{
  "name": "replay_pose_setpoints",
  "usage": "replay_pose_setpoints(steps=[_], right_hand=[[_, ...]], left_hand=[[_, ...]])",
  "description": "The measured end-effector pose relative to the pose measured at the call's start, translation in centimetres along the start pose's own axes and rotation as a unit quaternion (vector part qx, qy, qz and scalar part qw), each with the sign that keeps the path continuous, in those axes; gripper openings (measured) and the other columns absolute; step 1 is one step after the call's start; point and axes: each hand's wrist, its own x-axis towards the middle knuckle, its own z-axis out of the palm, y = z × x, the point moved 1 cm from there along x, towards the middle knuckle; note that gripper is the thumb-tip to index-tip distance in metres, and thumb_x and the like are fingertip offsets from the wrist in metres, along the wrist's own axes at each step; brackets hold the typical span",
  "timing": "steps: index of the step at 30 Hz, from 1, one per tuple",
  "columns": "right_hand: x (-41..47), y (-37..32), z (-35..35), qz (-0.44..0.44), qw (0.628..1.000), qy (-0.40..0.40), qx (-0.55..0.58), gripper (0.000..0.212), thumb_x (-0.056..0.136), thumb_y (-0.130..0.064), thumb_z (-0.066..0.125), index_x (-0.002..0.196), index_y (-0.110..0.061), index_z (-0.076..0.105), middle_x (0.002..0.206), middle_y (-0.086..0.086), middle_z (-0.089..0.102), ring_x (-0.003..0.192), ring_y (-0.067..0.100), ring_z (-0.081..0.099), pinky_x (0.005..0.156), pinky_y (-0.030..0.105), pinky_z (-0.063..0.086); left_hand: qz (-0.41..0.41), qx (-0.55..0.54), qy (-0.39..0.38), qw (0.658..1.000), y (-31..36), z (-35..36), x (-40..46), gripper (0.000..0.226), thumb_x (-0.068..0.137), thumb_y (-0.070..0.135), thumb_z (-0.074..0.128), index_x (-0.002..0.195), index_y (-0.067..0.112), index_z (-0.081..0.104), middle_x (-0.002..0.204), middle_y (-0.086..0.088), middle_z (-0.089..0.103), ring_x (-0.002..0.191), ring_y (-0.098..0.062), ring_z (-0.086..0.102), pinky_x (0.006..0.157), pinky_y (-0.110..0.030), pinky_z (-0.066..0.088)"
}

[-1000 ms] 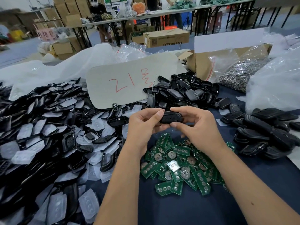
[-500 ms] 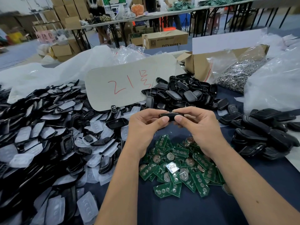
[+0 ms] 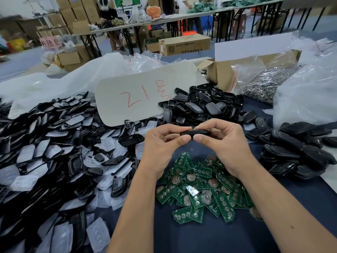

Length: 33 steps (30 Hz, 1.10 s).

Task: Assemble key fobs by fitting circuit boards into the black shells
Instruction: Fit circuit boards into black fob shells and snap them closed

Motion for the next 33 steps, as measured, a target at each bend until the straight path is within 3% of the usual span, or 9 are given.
replay_pose_setpoints(steps=[4,7,11,14,18,22,25,30,33], right_hand=[[0.0,0.3,0.2,-0.043,0.991,-0.006,-0.126,0.022,0.077,0.000,0.089,0.087,-0.012,0.074,0.088,0.001,0.073,0.084,0.023,0.072,0.078,0.038,0.060],[0.0,0.5,0.4,-0.065,0.986,-0.015,-0.154,0.024,0.073,0.001,0.091,0.084,-0.012,0.074,0.089,0.003,0.068,0.085,0.024,0.069,0.076,0.046,0.058],[0.2,0.7,0.2,-0.065,0.984,-0.027,-0.161,0.026,0.072,-0.002,0.093,0.088,-0.016,0.078,0.090,-0.006,0.063,0.086,0.018,0.067,0.075,0.034,0.055],[0.2,0.8,0.1,-0.059,0.985,-0.036,-0.156,0.028,0.072,-0.010,0.093,0.093,-0.020,0.078,0.091,-0.009,0.068,0.088,0.014,0.069,0.077,0.025,0.054],[0.2,0.9,0.2,0.010,0.999,0.017,-0.048,0.038,0.077,-0.033,0.085,0.113,-0.029,0.073,0.096,-0.006,0.074,0.086,0.010,0.069,0.078,0.026,0.056],[0.3,1.3,0.4,0.021,0.999,0.025,-0.036,0.005,0.092,-0.028,0.076,0.094,-0.031,0.080,0.077,-0.010,0.073,0.069,0.000,0.063,0.065,0.018,0.050],[0.4,1.2,0.3,0.038,0.999,0.027,-0.022,0.007,0.090,-0.031,0.079,0.090,-0.024,0.082,0.068,-0.009,0.069,0.059,0.003,0.056,0.056,0.016,0.044],[0.3,0.9,0.1,0.059,0.998,0.002,0.027,0.023,0.083,-0.037,0.081,0.093,-0.017,0.082,0.069,0.009,0.064,0.058,0.016,0.048,0.051,0.021,0.040],[0.2,0.8,0.2,0.078,0.996,-0.010,0.046,0.019,0.085,-0.032,0.082,0.088,-0.013,0.081,0.073,0.017,0.054,0.060,0.021,0.038,0.049,0.024,0.033]], left_hand=[[0.043,0.147,0.010,0.988,-0.1,-0.8,0.3,0.025,0.079,-0.005,0.084,0.100,0.009,0.081,0.101,-0.005,0.080,0.101,-0.019,0.075,0.092,-0.037,0.061],[0.072,0.212,0.010,0.974,-0.1,-0.5,0.3,0.026,0.076,-0.006,0.085,0.094,0.013,0.082,0.103,0.003,0.078,0.103,-0.013,0.072,0.092,-0.035,0.060],[0.090,0.268,-0.003,0.959,-0.2,0.6,0.2,0.034,0.076,-0.007,0.082,0.096,0.021,0.079,0.092,0.014,0.076,0.095,-0.005,0.072,0.082,-0.018,0.056],[0.079,0.237,0.006,0.968,-0.4,0.8,0.2,0.037,0.074,-0.010,0.081,0.091,0.022,0.076,0.084,0.014,0.074,0.083,-0.003,0.071,0.076,-0.020,0.058],[0.027,0.129,0.039,0.990,-0.4,1.1,0.2,0.037,0.076,-0.001,0.088,0.098,0.023,0.071,0.083,-0.002,0.077,0.076,-0.016,0.073,0.068,-0.035,0.062],[-0.049,-0.058,0.050,0.996,-0.5,2.0,0.0,0.038,0.073,-0.005,0.085,0.093,0.025,0.074,0.089,-0.010,0.075,0.091,-0.032,0.070,0.079,-0.042,0.065],[-0.084,-0.137,0.038,0.986,-0.5,2.7,-0.1,0.041,0.062,0.000,0.084,0.099,0.007,0.068,0.096,-0.016,0.075,0.095,-0.034,0.073,0.074,-0.032,0.063],[-0.083,-0.122,0.012,0.989,-0.5,2.4,-0.1,0.037,0.062,-0.002,0.092,0.090,0.014,0.073,0.097,-0.016,0.076,0.094,-0.031,0.075,0.076,-0.033,0.063],[-0.053,-0.028,-0.003,0.998,-0.4,1.9,-0.1,0.034,0.058,0.016,0.097,0.080,0.026,0.074,0.090,-0.009,0.074,0.089,-0.026,0.071,0.079,-0.038,0.062]])
